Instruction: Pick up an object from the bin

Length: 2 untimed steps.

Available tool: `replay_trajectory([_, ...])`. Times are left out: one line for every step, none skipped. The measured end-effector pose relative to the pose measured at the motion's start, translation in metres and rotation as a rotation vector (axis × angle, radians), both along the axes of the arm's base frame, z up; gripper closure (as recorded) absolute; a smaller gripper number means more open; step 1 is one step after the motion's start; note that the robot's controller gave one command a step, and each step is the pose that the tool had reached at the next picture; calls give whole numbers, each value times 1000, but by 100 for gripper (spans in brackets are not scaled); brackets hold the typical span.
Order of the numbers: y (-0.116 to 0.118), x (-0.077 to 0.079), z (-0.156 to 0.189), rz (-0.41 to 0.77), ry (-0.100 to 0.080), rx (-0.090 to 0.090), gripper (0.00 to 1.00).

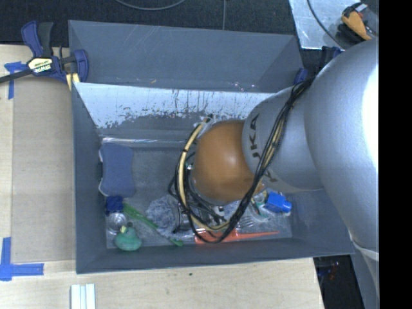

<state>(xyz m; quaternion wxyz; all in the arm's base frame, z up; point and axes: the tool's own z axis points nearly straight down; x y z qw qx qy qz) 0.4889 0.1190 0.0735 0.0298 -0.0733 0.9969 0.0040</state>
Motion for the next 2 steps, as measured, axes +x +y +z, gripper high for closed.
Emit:
replay_trajectory([-6, 9, 17, -39, 14, 2, 100])
replay_trajectory([-14, 17, 18, 167, 4, -8, 100])
